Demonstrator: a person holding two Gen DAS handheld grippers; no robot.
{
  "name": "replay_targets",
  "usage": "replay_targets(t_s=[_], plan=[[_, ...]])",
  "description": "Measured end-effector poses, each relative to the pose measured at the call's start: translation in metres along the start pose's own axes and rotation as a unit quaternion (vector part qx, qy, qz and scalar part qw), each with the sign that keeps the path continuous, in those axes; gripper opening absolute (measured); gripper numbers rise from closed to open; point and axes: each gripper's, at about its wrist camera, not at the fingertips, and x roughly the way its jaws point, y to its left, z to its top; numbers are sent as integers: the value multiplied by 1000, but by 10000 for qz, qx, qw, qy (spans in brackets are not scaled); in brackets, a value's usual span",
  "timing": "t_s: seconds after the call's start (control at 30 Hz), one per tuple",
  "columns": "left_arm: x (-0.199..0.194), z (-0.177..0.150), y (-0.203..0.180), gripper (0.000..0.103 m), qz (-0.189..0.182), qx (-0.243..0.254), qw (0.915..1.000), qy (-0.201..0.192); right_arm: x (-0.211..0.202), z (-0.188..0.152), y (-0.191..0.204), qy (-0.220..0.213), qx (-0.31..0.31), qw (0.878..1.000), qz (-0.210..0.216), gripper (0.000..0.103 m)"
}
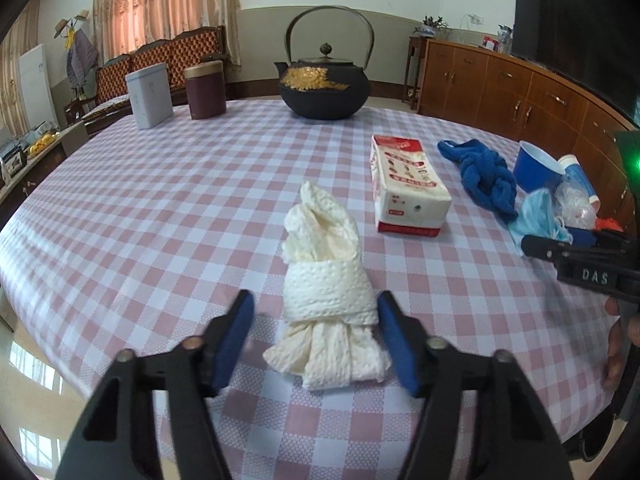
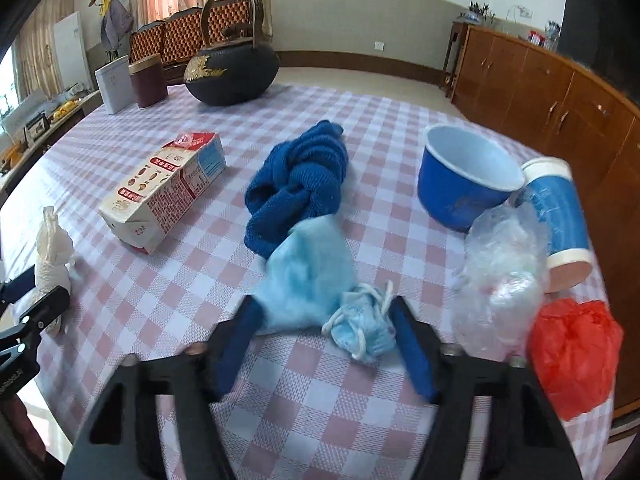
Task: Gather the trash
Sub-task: 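Grasp the white tissue with the left tool while the right tool grasps the blue mask, then carry tissue and mask over the black bucket with both tools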
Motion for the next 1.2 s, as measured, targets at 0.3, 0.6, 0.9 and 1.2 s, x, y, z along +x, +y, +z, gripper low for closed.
replay_targets(t_s=[0.3,0.6,0.9,1.2], plan=[[-12,-2,-7,39,-49,168,9997,-182,-26,-15,8,-398,-142,9990,120,25],[-40,-1,-31,38,-247,306,9984,-401,-80,-37,5,-916,-63,9957,80,25],[-78,-10,-86,39,-740,663,9930,-632,-155,-83,-28,-1400,361,9895,-89,25],[-112,-24,-142,38,-1187,1034,9847,-751,-214,-129,-76,-1602,831,9822,-527,25]])
